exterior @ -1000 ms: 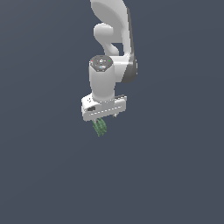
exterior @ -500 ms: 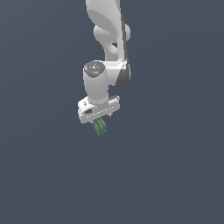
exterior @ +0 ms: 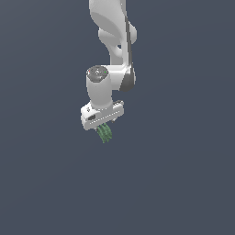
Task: Pick up the object and move it to a goal position.
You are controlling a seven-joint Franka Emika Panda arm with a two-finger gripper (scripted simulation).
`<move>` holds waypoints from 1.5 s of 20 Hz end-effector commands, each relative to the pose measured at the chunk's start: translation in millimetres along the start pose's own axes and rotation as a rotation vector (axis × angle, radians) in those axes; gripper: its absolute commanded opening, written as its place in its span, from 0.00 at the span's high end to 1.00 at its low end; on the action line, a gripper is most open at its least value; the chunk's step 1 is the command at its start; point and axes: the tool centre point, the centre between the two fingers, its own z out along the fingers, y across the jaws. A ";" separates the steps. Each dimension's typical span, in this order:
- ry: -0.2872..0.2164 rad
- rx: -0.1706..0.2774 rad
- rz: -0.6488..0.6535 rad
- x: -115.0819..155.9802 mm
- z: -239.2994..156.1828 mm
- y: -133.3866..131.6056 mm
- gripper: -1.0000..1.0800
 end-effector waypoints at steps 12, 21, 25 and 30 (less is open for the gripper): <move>0.000 0.000 -0.004 -1.2 45.9 -0.6 0.04; 0.000 0.000 -0.004 -0.7 50.0 0.0 1.00; 0.000 0.000 -0.004 -0.7 50.0 0.0 1.00; 0.001 -0.001 -0.004 1.4 48.0 0.2 1.00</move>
